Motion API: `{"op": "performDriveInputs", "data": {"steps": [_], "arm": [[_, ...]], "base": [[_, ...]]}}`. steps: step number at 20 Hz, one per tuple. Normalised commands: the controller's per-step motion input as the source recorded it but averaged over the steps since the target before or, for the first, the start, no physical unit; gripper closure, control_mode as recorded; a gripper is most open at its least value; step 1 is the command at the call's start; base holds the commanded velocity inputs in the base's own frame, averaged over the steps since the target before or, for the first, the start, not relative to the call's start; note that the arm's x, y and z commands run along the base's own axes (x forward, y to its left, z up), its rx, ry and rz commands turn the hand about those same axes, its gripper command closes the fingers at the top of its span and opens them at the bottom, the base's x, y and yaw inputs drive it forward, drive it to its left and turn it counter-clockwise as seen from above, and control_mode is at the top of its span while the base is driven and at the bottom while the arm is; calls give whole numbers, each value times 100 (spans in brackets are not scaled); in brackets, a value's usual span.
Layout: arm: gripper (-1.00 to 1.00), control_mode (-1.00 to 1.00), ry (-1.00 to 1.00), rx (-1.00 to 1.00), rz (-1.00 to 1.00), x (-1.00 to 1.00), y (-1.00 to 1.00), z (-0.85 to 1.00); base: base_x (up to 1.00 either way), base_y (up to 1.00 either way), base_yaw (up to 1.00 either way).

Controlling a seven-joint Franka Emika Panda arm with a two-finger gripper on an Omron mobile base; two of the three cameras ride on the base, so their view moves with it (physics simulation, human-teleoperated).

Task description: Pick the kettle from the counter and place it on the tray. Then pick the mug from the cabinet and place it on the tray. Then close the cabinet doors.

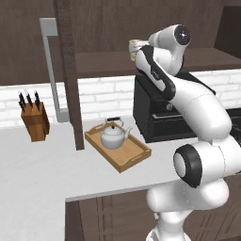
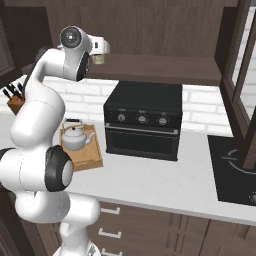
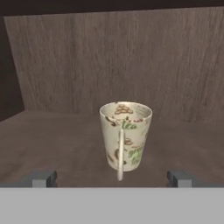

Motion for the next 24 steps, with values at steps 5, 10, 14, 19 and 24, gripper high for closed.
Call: {"op": "performDriveInputs", "data": {"steps": [5, 10, 14, 19, 24], "arm": [[-100, -100, 0, 0, 0, 25, 0, -5], [-100, -100, 0, 0, 0, 28, 0, -4], [-100, -100, 0, 0, 0, 27, 0, -7], [-100, -100, 0, 0, 0, 23, 0, -10], [-100, -100, 0, 0, 0, 19, 0, -11]], "base": [[0, 0, 0], [0, 0, 0], [0, 0, 0], [0, 0, 0], [0, 0, 0]]}}
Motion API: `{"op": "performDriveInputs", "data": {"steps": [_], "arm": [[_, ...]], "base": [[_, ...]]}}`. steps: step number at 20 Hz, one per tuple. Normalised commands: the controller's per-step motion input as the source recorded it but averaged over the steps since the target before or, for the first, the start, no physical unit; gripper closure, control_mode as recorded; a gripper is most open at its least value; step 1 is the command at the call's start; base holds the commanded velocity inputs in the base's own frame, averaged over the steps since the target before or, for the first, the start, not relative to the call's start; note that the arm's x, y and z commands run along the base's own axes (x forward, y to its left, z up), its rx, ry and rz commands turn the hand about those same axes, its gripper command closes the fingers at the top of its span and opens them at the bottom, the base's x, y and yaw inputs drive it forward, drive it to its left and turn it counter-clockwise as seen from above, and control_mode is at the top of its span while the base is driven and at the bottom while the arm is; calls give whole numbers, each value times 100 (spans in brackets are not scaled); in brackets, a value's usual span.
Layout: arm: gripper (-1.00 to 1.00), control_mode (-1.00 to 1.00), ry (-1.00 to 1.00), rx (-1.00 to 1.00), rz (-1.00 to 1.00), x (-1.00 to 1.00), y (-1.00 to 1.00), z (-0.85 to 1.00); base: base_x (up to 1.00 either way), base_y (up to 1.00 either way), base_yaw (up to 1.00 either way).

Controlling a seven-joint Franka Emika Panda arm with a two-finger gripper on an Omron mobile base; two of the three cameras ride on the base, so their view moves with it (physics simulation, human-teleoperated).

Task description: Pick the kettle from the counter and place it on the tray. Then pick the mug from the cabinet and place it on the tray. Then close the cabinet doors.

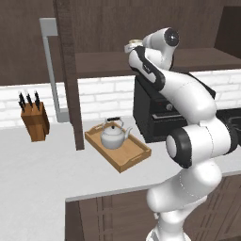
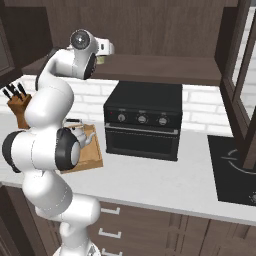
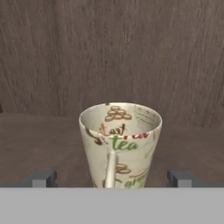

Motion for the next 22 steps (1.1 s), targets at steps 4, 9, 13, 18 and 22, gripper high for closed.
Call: {"op": "performDriveInputs", "data": {"steps": [4, 9, 13, 18, 22], "arm": [[-100, -100, 0, 0, 0, 11, 0, -8], [100, -100, 0, 0, 0, 1, 0, -4], [100, -100, 0, 0, 0, 0, 0, -2], [100, -100, 0, 0, 0, 0, 0, 0], [100, -100, 0, 0, 0, 0, 0, 0]], "base": [[0, 0, 0], [0, 0, 0], [0, 0, 0], [0, 0, 0], [0, 0, 0]]}}
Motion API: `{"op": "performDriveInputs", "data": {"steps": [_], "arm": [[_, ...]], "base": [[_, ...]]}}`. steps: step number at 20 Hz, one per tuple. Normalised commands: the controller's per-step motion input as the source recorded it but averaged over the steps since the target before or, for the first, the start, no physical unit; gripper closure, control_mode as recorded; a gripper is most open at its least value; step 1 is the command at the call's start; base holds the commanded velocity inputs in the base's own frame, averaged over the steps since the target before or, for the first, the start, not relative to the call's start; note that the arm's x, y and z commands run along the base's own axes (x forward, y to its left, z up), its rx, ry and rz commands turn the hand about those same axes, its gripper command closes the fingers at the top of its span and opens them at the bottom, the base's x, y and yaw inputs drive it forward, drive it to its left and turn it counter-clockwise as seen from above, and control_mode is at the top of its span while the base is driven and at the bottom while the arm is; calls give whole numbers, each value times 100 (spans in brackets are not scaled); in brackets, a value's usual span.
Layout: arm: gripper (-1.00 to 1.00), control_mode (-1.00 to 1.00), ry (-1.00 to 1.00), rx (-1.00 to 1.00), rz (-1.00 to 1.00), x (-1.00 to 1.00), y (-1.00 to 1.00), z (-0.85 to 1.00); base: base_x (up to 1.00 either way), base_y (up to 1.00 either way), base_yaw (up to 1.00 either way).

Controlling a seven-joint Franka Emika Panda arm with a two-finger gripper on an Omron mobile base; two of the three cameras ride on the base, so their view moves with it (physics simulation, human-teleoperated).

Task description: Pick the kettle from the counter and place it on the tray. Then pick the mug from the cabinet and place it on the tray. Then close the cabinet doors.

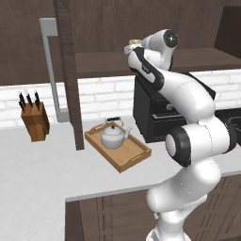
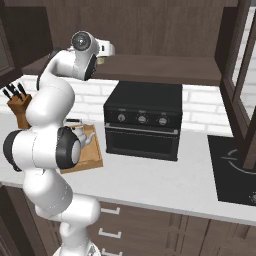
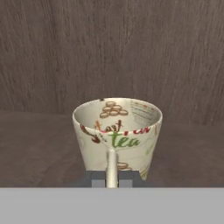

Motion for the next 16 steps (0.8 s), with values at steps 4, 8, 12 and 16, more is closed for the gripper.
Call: {"op": "performDriveInputs", "data": {"steps": [4, 8, 12, 16], "arm": [[100, -100, 0, 0, 0, 0, 0, 0], [100, -100, -3, 0, 1, -36, -1, 1], [100, -100, -1, 0, 11, -74, 0, 17], [100, -100, 0, 0, 17, -85, -7, 27]], "base": [[0, 0, 0], [0, 0, 0], [0, 0, 0], [0, 0, 0]]}}
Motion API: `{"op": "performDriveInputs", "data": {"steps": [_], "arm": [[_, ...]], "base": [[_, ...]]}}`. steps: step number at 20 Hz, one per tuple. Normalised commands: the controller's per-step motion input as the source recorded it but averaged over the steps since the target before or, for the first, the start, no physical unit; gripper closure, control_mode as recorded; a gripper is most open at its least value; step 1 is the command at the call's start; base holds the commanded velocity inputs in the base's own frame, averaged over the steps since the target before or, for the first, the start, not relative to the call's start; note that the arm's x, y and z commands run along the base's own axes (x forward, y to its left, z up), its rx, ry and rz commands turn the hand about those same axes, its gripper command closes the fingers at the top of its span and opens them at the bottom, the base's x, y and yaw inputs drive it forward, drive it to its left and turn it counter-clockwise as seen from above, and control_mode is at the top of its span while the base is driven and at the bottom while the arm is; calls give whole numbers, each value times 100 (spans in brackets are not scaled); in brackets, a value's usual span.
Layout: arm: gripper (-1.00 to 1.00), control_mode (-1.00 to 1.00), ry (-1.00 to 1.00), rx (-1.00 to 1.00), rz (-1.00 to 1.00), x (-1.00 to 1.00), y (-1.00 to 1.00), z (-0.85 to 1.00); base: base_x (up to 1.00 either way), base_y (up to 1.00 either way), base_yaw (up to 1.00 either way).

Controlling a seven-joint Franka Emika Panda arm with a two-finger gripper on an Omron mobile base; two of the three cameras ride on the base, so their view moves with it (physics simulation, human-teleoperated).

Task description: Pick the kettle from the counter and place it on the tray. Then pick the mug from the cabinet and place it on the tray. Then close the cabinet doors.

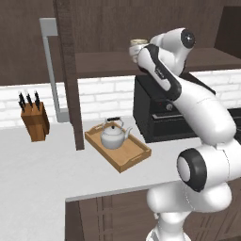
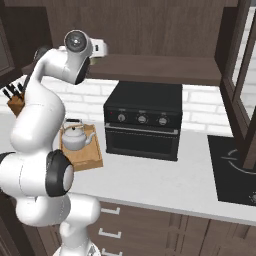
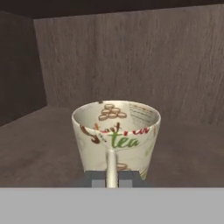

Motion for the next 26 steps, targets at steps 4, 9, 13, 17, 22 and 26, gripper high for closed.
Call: {"op": "performDriveInputs", "data": {"steps": [4, 9, 13, 17, 22, 26], "arm": [[100, -100, -1, 0, 18, -95, -2, 11], [100, -100, -4, 0, 18, -100, -11, 0], [100, -100, 0, 0, 20, -100, -9, -6], [100, -100, 0, 0, 22, -99, 0, -33], [100, -100, 3, -10, 23, -70, 6, -57], [100, -100, 7, -14, 18, -27, 5, -70]], "base": [[0, 0, 0], [0, 0, 0], [0, 0, 0], [0, 0, 0], [0, 0, 0], [0, 0, 0]]}}
